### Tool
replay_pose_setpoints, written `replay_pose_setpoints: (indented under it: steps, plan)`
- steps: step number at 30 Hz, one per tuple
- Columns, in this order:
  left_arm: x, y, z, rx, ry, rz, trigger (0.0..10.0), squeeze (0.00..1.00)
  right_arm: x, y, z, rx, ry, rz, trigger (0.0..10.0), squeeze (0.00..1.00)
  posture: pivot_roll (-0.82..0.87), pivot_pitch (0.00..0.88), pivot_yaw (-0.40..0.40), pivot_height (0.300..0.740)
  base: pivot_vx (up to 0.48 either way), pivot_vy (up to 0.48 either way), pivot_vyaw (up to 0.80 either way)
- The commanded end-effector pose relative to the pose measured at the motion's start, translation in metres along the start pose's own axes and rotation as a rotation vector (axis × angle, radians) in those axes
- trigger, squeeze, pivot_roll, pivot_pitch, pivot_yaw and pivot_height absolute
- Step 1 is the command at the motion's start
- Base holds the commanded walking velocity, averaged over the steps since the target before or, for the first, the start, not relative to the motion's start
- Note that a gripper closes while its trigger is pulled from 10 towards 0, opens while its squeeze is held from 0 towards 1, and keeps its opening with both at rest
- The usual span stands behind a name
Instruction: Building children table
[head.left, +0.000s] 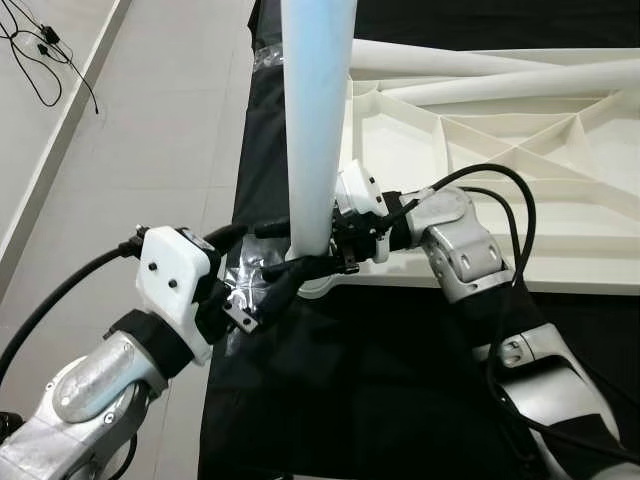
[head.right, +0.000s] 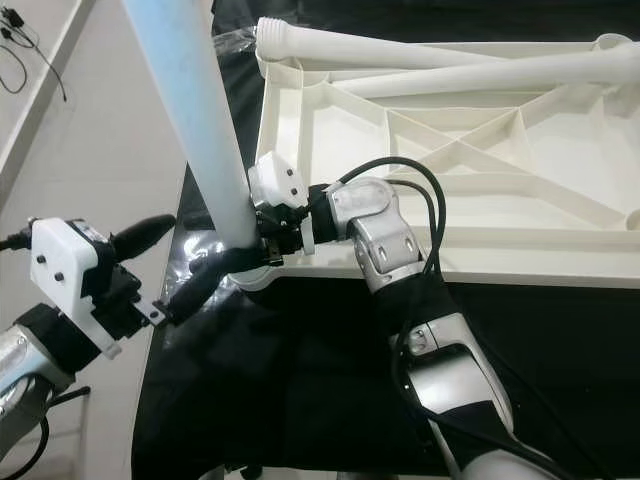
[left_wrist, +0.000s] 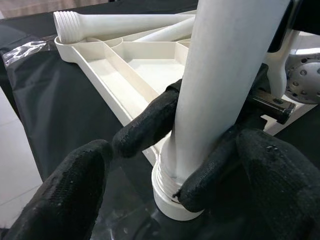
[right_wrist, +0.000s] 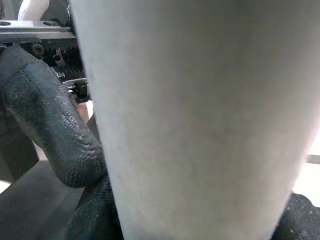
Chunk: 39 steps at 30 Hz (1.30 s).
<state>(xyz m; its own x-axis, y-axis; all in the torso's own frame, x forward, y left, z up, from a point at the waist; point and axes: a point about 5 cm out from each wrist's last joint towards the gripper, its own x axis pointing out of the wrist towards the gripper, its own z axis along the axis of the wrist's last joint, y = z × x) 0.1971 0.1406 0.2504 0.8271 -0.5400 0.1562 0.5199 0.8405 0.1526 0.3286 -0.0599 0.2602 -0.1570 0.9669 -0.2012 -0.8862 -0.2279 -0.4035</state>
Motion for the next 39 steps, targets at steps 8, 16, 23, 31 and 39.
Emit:
replay_pose_setpoints:
  steps: [8, 16, 23, 31, 39]
  plan:
    - [-0.006, -0.008, -0.005, -0.033, 0.029, -0.012, 10.0, 0.00, 0.008, 0.017, -0.042, 0.011, 0.239, 0.238, 10.0, 0.00, 0.05, 0.414, 0.049, 0.740, 0.000, 0.000, 0.00]
    - [-0.004, -0.011, -0.007, -0.051, 0.027, -0.016, 10.0, 0.00, 0.007, 0.013, -0.047, 0.045, 0.250, 0.242, 10.0, 0.00, 0.04, 0.422, 0.040, 0.740, 0.000, 0.000, 0.00]
    - [-0.004, -0.012, -0.007, -0.056, 0.026, -0.010, 10.0, 0.00, 0.008, 0.008, -0.050, 0.131, 0.222, 0.177, 10.0, 0.00, 0.04, 0.428, 0.032, 0.740, 0.000, 0.000, 0.00]
    - [-0.003, -0.013, -0.007, -0.060, 0.022, -0.003, 10.0, 0.00, 0.014, 0.019, -0.075, 0.304, 0.118, -0.101, 10.0, 0.00, 0.02, 0.432, 0.035, 0.740, 0.000, 0.000, 0.00]
    - [-0.002, -0.013, -0.007, -0.063, 0.019, -0.011, 10.0, 0.00, 0.016, 0.035, -0.086, 0.338, 0.064, -0.259, 10.0, 0.00, 0.02, 0.431, 0.045, 0.740, 0.000, 0.000, 0.00]
